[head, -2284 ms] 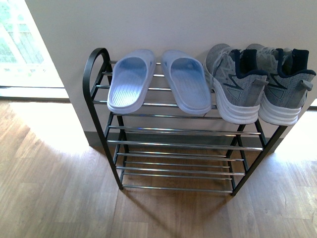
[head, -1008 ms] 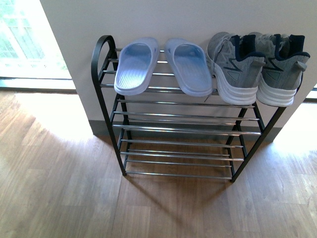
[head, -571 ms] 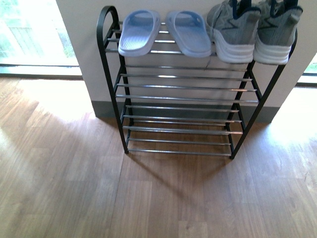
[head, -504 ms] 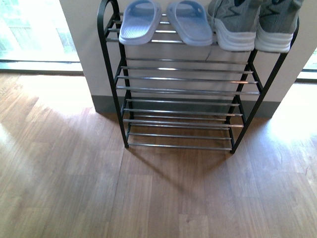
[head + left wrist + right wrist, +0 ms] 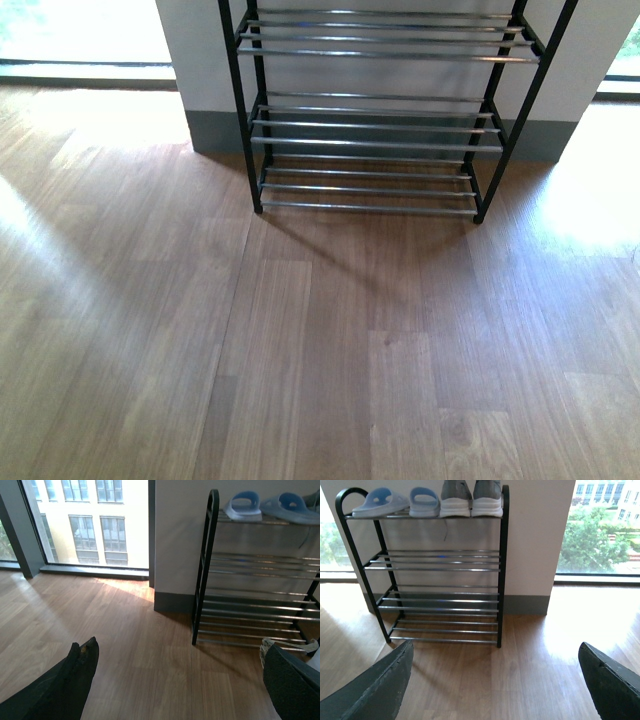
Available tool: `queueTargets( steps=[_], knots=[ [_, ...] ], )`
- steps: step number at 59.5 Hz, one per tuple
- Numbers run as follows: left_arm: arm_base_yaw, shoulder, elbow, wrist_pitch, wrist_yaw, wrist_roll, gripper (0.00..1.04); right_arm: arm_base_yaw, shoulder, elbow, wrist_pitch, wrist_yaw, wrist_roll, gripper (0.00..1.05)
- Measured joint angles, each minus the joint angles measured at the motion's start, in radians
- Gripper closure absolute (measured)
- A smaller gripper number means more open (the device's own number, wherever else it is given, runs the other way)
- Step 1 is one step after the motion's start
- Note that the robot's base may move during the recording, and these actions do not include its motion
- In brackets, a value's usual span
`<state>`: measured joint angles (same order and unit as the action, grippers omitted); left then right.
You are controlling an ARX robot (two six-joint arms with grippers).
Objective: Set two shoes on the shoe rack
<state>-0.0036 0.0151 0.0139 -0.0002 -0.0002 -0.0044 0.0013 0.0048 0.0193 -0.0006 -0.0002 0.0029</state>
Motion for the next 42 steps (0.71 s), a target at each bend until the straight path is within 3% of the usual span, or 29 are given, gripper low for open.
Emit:
queueTargets(
  steps=[42],
  knots=[
    [0.0,0.0,0.0,0.0,0.001,0.0,0.09,0.0,0.0,0.0,0.0,0.003,0.0,0.09]
  ],
)
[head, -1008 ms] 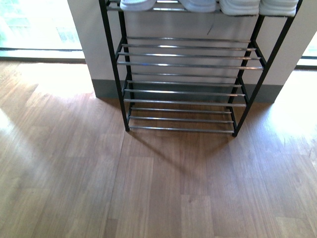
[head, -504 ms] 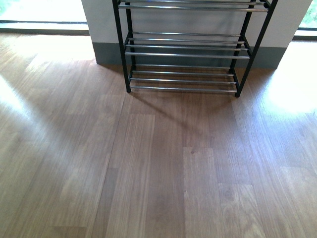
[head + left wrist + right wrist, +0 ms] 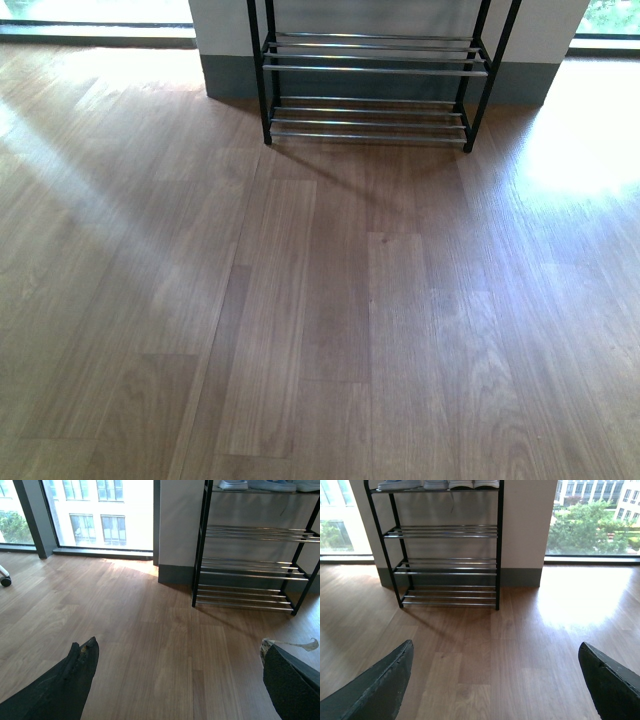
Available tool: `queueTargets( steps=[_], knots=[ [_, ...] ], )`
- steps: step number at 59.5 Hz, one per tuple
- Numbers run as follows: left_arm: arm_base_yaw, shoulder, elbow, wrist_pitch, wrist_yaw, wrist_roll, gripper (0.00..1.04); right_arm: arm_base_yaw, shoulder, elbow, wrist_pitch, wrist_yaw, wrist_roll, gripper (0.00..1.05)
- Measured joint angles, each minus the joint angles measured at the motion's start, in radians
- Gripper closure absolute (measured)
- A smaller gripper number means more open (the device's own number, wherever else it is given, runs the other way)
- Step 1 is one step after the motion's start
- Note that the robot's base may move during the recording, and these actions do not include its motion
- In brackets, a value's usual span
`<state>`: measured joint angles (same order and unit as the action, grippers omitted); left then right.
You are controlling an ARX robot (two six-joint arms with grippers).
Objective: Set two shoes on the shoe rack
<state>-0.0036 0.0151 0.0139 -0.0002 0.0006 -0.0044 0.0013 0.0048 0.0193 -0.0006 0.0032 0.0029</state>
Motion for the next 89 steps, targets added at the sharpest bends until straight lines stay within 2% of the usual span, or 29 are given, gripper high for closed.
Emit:
queueTargets(
  steps=[89],
  knots=[
    [0.0,0.0,0.0,0.0,-0.001,0.0,0.09,0.0,-0.002,0.0,0.0,-0.004,0.0,0.09]
  ],
)
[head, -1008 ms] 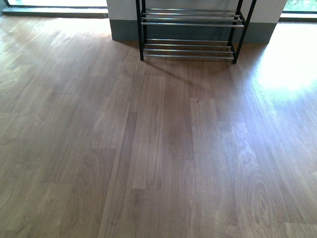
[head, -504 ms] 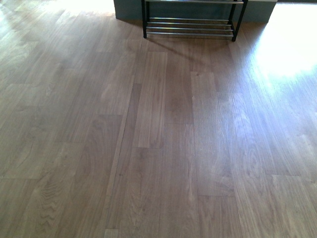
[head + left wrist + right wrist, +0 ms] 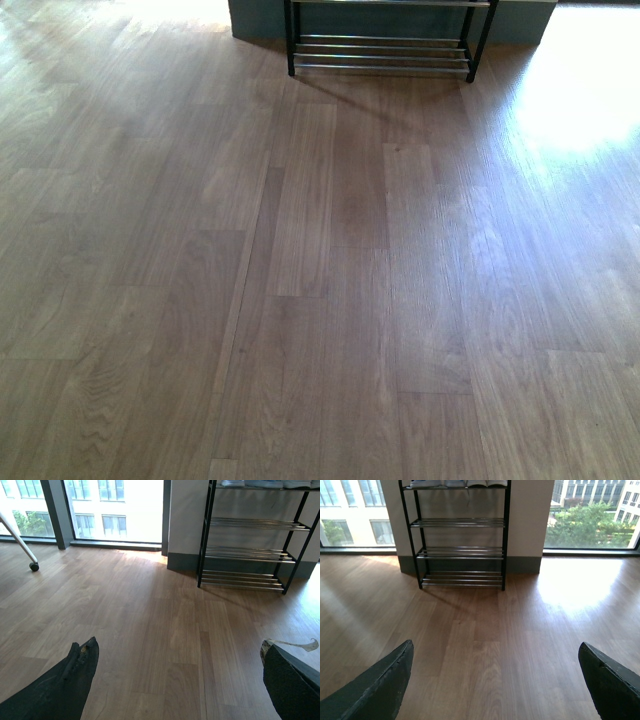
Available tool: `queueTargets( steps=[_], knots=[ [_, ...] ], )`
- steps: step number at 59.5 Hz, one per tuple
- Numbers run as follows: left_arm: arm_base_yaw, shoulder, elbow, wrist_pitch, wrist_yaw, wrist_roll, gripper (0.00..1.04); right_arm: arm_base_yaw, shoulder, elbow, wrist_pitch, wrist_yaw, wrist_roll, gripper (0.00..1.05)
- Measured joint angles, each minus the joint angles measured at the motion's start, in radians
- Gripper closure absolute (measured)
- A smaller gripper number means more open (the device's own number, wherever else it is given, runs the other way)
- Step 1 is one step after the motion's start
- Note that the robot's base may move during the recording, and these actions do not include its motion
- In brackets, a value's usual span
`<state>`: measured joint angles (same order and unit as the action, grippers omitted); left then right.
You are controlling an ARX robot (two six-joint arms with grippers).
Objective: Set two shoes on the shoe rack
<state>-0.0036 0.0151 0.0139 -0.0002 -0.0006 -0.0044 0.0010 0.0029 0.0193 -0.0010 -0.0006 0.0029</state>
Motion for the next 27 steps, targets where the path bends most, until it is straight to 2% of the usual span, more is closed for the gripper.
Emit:
queueTargets(
  steps=[27],
  knots=[
    [0.0,0.0,0.0,0.0,0.0,0.0,0.09,0.0,0.0,0.0,0.0,0.0,0.0,0.09]
  ],
)
